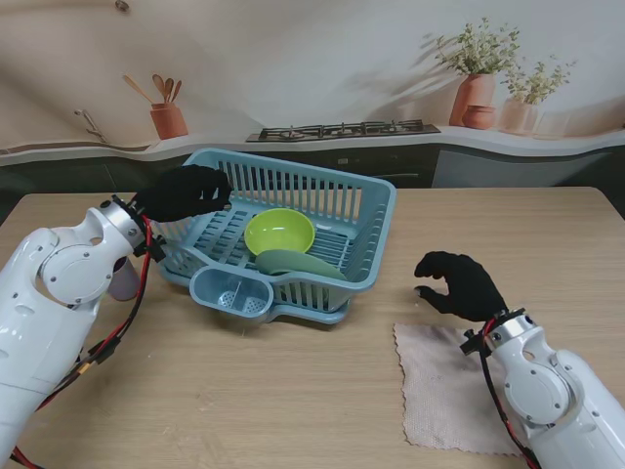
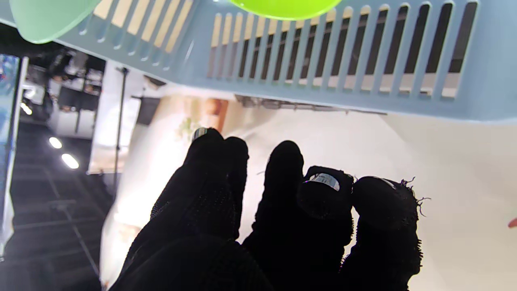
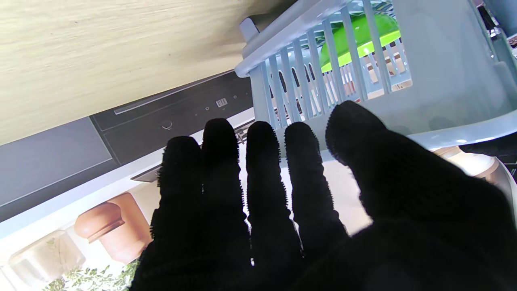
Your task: Clear dishes and wipe the table
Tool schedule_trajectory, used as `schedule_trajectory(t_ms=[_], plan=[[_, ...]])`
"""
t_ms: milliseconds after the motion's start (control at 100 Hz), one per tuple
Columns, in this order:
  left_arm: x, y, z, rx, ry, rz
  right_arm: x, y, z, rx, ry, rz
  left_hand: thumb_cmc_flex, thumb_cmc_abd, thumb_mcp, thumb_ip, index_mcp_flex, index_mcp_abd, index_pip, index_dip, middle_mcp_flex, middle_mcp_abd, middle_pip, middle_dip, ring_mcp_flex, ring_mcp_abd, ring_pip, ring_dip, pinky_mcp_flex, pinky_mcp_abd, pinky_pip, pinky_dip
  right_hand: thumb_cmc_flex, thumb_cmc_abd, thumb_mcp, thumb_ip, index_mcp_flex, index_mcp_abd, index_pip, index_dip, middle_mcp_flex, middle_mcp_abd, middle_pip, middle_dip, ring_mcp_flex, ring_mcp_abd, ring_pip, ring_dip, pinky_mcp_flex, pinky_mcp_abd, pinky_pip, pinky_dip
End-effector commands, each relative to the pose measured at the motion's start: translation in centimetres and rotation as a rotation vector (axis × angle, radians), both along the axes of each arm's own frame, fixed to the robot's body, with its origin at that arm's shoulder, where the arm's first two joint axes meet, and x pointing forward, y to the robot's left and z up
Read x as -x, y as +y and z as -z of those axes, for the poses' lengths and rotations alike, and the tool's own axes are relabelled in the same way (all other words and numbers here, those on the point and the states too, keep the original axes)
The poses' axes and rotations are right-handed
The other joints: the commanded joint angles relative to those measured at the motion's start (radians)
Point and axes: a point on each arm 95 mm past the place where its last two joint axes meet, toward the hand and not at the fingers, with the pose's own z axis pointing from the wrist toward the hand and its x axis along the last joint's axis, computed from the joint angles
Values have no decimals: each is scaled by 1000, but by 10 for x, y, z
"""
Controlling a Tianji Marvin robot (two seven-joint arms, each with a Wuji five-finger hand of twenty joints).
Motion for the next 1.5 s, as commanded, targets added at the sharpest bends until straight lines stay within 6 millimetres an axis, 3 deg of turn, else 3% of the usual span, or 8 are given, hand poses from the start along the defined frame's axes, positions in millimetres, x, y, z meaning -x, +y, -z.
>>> schedule_trajectory(t_ms=[0, 250, 700, 1040, 1210, 1490], plan=[[4, 7, -1, -16, -8, -5, 3, 0, 4, 15, 19, -12, 93, 49, -14, 32, -21, -20, 89, 37, 4, 40, 28, 34, 24, -11, 39, 24, 8, 4, 65, 28, 49, 4, -14, -28, -19, -16, 21, -7, 11, -5, 1, -12, 5, 11, -5, -2, -2, -8, 3, -3], [21, 33, -1, -21, -82, -28, 4, 1, 5, 23, 32, -12, 101, 34, -4, 35, -9, -21, 76, 34, 9, 42, 6, 25, 20, 7, -6, 10, 7, 21, 34, 21, 50, 4, -16, -28, -20, -17, 25, -11, 12, -5, 1, -12, 4, 12, -5, -2, -1, -7, 3, -3], [45, 77, 12, -26, -197, -100, 4, 4, 9, 26, 46, -9, 97, 40, -3, 32, -13, -25, 67, 35, -1, 38, 8, 27, 14, 0, 6, 19, 6, 0, 47, 30, 50, 3, -14, -28, -20, -17, 26, -13, 11, -4, 0, -12, 3, 12, -6, -2, -1, -6, 4, -4], [61, 103, 29, -26, -269, -165, 4, 6, 10, 27, 52, -7, 120, 42, -11, 40, -31, -50, 23, -19, -55, 10, -74, -31, -94, 22, -152, -34, -118, -16, -75, -57, 46, 4, -15, -29, -19, -15, 25, -13, 11, -4, 0, -12, 3, 12, -6, -3, -3, -5, 3, -4], [70, 115, 41, -30, -283, -189, 4, 5, 10, 33, 55, -8, 91, 21, -4, 44, -31, -68, -40, -86, -76, -25, -182, -86, -174, 52, -306, -119, -212, -15, -150, -178, 37, 5, -15, -28, -18, -15, 22, -13, 9, -3, -1, -12, 2, 13, -6, -2, -4, -6, 4, -4], [86, 131, 59, -59, -311, -235, 6, 5, 13, 35, 75, -13, 46, -1, 16, 40, -27, -54, -159, -171, -121, -60, -320, -154, -268, 68, -497, -247, -347, -51, -203, -256, -13, 12, -5, -25, -9, -11, 1, -7, 5, -2, -4, -14, -5, 12, -9, -4, -11, -6, 0, -5]])
